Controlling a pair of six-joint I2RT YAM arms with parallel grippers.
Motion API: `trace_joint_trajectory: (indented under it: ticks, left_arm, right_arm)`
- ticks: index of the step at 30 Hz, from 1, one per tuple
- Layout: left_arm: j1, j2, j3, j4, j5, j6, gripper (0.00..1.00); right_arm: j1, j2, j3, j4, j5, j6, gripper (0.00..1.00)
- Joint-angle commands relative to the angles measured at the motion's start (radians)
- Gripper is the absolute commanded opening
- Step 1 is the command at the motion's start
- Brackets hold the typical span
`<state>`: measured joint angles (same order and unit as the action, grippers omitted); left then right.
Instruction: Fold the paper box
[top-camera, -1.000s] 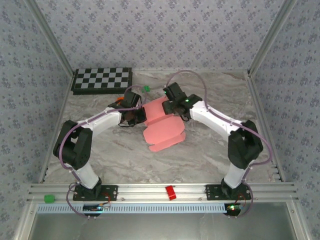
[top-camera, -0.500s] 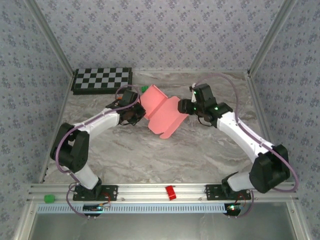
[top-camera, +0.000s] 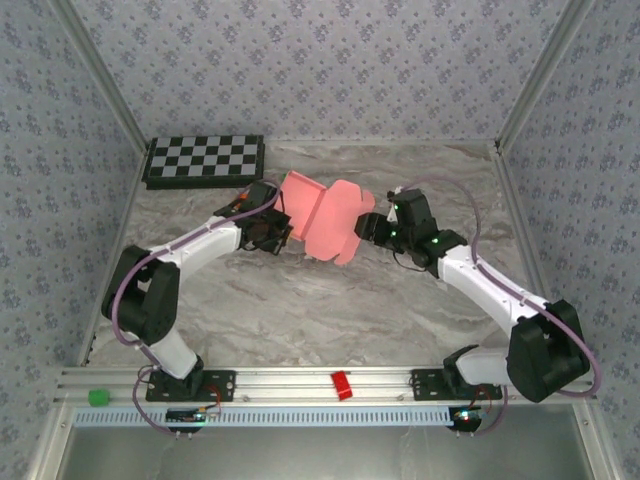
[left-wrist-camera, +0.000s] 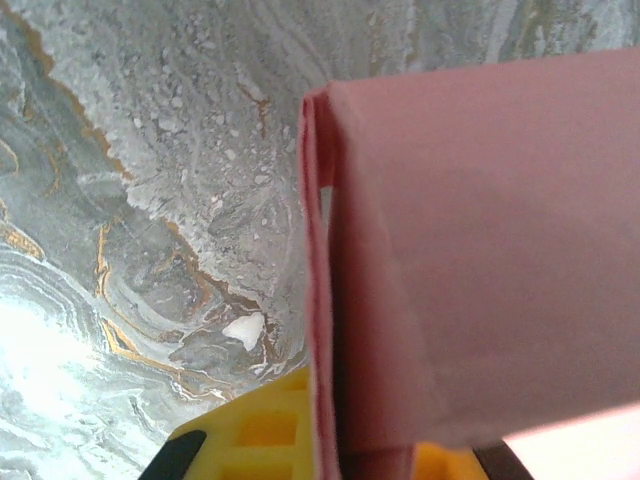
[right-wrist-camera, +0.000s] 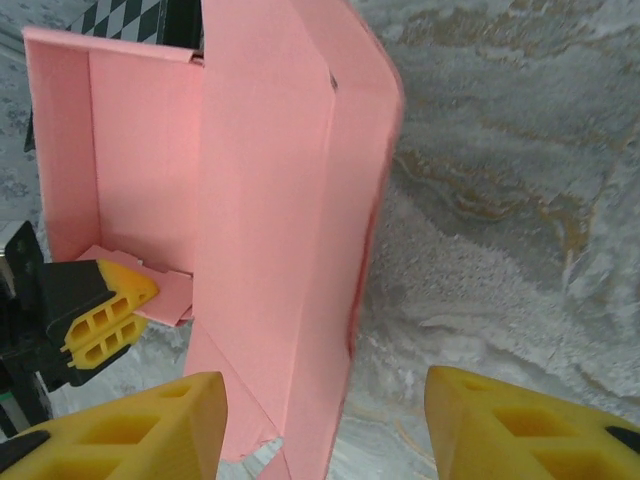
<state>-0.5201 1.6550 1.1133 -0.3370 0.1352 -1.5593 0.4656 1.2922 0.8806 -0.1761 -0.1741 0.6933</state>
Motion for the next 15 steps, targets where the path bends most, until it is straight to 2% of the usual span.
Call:
trace_joint_trajectory:
  ticks: [1, 9, 15]
  left_arm:
    - [-0.011, 0.028, 0.04, -0.032, 0.037, -0.108, 0.0]
    - [-0.012, 0.033, 0.033, -0.017, 0.055, -0.138, 0.0]
    - [-0.012, 0.034, 0.019, 0.006, 0.065, -0.156, 0.0]
  right_arm:
    - [0.008, 0.01, -0.009, 0.064, -0.039, 0.063, 0.54]
    - [0.02, 0.053, -0.034, 0.113, -0.052, 0.103, 0.48]
    - [0.037, 0.058, -0.062, 0.114, -0.005, 0.127, 0.44]
